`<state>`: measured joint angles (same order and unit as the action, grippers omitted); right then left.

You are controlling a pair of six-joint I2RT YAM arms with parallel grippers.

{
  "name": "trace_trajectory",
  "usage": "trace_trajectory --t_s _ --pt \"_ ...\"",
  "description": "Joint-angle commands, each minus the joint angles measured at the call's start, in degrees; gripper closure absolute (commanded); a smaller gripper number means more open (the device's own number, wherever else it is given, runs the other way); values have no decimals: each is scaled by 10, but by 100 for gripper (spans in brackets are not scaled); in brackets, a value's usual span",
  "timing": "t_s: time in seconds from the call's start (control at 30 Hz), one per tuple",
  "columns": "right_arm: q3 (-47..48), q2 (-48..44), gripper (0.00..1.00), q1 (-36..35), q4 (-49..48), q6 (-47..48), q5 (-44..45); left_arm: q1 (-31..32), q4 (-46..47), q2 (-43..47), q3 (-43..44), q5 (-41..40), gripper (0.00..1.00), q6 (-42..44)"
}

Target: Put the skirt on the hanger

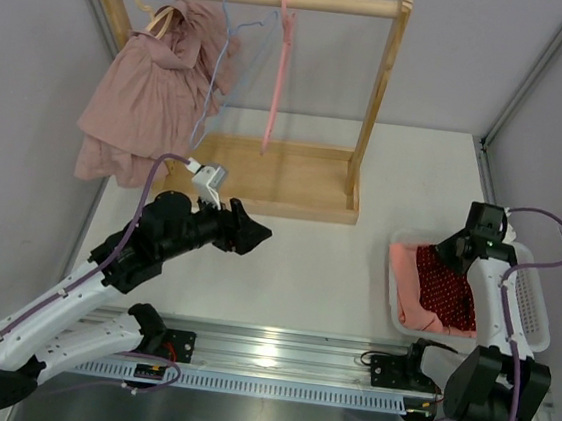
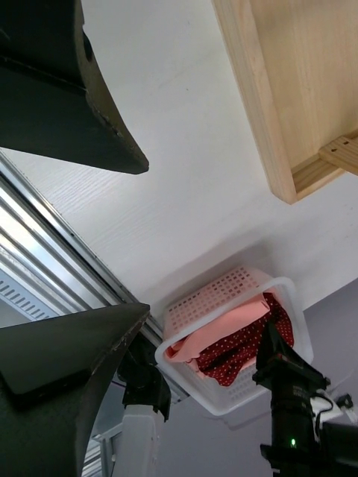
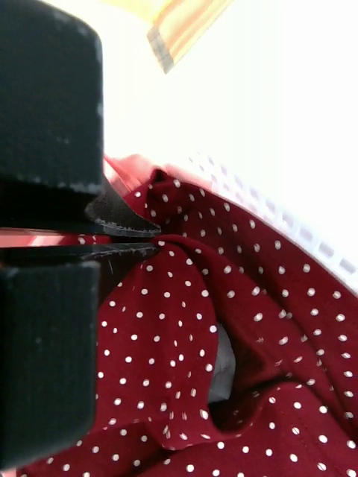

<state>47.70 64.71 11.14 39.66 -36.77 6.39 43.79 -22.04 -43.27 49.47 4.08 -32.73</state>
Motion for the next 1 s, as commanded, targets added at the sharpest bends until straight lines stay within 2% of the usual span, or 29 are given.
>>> trace_trajectory --t_s 0.0,0.2,0.33,0.67,0.7,0.73,0.77,0.8,0.9,0.97 --pt "48 -58 100 4 10 14 -15 11 20 -2 -9 -38 25 -17" --pt "167 -109 100 -8 57 0 -42 13 16 -10 1 -58 25 -7" --pt "264 -109 100 -62 88 -9 -31 13 2 -16 17 -49 24 7" --pt "474 -41 100 -361 147 -39 87 13 -12 11 31 -29 22 42" --pt "484 -35 100 -418 149 -42 99 13 -19 15 32 -31 21 45" --pt "498 -28 100 -448 150 -45 108 12 -23 24 33 -33 21 50" --pt "504 -14 100 -478 153 -50 140 13 -27 28 37 -37 21 51" --pt "507 -6 100 -540 154 -53 157 12 -39 34 38 -38 21 51" --pt "502 24 100 -642 158 -72 221 13 -55 56 39 -38 20 51" --pt "472 45 100 -671 141 -87 225 13 -63 74 37 -57 20 49"
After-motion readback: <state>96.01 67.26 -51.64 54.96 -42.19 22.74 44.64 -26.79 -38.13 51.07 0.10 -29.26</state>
